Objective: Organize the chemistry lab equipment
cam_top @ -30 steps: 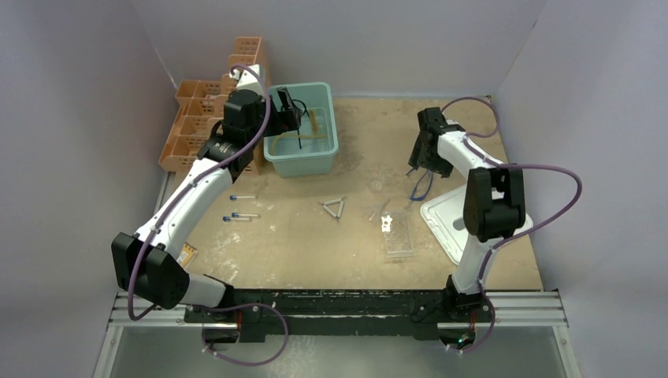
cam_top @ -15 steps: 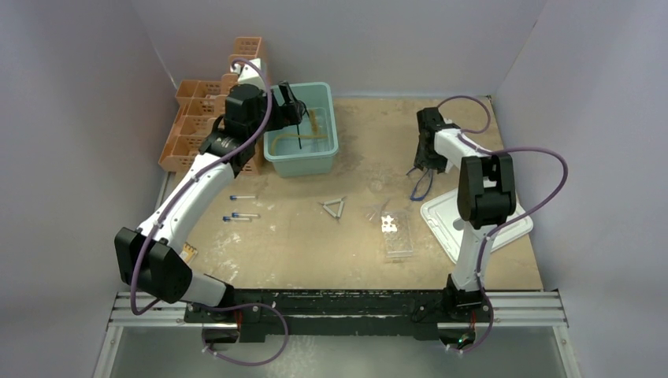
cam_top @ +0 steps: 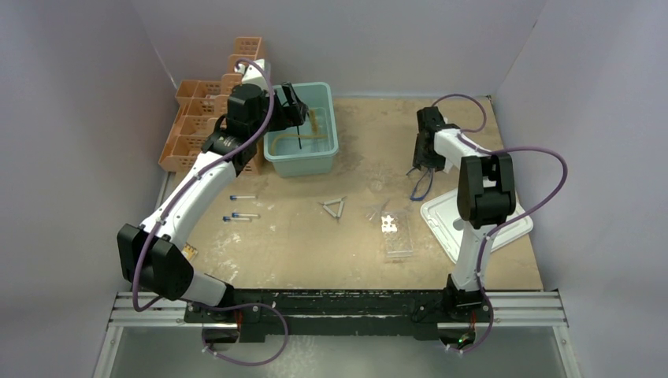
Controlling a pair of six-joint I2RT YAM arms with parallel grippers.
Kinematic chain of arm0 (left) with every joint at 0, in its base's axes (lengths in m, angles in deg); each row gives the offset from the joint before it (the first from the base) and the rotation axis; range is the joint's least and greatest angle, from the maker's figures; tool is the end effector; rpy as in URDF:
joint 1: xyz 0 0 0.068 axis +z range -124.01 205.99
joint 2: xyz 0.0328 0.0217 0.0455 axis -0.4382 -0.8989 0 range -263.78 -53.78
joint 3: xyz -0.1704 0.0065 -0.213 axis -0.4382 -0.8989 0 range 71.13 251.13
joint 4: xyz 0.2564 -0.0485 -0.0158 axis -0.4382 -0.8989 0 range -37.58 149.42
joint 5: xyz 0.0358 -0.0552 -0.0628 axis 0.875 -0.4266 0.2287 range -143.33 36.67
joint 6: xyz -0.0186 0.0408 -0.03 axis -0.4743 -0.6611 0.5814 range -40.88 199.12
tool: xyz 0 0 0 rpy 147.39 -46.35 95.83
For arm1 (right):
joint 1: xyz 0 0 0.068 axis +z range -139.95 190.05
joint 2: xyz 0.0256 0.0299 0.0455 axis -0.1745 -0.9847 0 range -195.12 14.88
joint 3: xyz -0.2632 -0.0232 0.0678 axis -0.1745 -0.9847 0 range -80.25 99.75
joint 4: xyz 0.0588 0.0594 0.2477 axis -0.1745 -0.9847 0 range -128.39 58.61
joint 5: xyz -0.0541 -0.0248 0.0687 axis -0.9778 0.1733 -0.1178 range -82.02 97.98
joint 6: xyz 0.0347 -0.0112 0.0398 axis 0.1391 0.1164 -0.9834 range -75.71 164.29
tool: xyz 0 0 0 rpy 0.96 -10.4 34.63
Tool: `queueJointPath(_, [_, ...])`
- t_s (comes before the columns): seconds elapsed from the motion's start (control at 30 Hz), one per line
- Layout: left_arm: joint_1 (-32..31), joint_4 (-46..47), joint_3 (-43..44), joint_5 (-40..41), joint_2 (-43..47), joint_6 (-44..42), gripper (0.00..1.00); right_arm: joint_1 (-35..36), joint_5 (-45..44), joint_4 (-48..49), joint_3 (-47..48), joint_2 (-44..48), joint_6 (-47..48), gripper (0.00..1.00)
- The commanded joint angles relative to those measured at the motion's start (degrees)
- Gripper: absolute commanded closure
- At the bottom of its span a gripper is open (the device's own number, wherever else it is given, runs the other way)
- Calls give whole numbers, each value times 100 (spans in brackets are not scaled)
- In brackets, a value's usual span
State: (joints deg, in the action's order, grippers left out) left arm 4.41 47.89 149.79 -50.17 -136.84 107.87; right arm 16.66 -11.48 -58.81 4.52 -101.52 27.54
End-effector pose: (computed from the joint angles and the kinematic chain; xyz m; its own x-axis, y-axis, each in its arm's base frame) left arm 0.3190 -0.1242 0.3865 -0.3768 -0.3675 -0.8503 0.1560 0.8797 -0.4493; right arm 0.4312 0.0380 0.1803 -0.7980 0.1812 -0.5748 0.3047 0.9442 -0.1254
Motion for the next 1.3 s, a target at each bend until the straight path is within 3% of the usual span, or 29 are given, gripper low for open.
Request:
queueJointPath(0.0, [31, 365, 151, -254, -7, 204, 18, -46, 233, -284, -95, 338, -174, 44])
queueJointPath(0.1, [31, 410, 105, -289, -7, 276, 18, -46, 289, -387, -368, 502, -506, 37])
queueJointPath(0.2, [27, 421, 74, -289, -8, 310, 18, -45, 375, -308, -642, 554, -754, 37])
queueJointPath(0.53, [23, 356, 63, -420, 4, 358, 19, -136, 962, 691, -1506, 740, -1204, 57])
queueJointPath(0.8, [23, 274, 53, -439, 47, 372, 19, -187, 1182, 1489, -1866, 1097, -1053, 71])
queueJointPath(1.0, [23, 287, 34, -472, 55, 491, 19, -187, 1497, 1774, -1828, 1626, -872, 73])
queueJointPath(1.27, [23, 655, 34, -1201, -202, 1035, 19, -182, 2861, 2177, -1556, 2146, -797, 75])
